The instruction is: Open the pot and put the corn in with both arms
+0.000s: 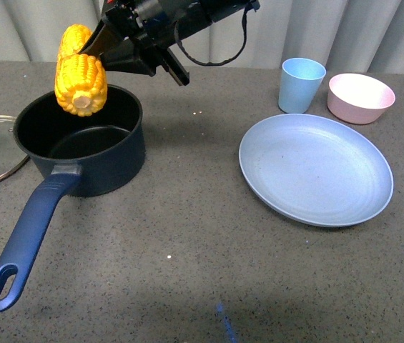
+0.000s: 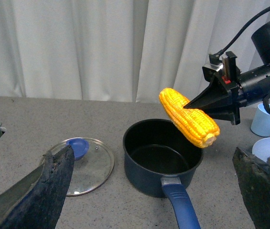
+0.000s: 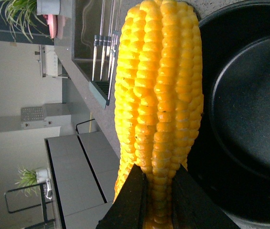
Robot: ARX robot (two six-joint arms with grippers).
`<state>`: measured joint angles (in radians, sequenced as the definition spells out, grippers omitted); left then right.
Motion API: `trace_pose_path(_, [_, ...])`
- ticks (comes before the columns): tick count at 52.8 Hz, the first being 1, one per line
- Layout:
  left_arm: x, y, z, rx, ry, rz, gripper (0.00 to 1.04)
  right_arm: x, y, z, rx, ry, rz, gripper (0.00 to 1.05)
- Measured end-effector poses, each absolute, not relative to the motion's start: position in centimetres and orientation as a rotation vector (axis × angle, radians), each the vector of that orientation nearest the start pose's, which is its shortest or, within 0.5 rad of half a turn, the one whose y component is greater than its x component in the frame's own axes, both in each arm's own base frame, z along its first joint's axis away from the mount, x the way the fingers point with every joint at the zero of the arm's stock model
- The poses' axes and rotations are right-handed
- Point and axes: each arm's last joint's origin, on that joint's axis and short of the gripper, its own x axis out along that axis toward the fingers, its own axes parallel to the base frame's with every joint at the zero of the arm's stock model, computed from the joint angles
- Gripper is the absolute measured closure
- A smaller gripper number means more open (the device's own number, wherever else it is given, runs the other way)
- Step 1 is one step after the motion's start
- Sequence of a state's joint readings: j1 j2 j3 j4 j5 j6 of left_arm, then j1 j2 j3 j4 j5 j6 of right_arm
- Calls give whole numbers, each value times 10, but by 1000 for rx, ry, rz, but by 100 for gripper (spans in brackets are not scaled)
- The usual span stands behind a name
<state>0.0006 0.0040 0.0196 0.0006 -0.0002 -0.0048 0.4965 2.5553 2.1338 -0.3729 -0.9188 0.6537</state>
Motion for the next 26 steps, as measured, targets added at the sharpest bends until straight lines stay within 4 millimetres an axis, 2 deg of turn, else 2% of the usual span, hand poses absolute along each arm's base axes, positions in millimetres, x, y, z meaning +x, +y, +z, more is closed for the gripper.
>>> trace_pose_path(13, [97, 0, 170, -5, -16, 1, 6, 474, 288, 136, 714, 1274, 1012, 97])
trace_pose_path(19, [97, 0, 170, -5, -16, 1, 6, 475, 287, 131, 716, 1290, 996, 69])
trace_pose_path(26, [97, 0, 170, -5, -16, 1, 6, 475, 287, 130, 716, 1297, 984, 47])
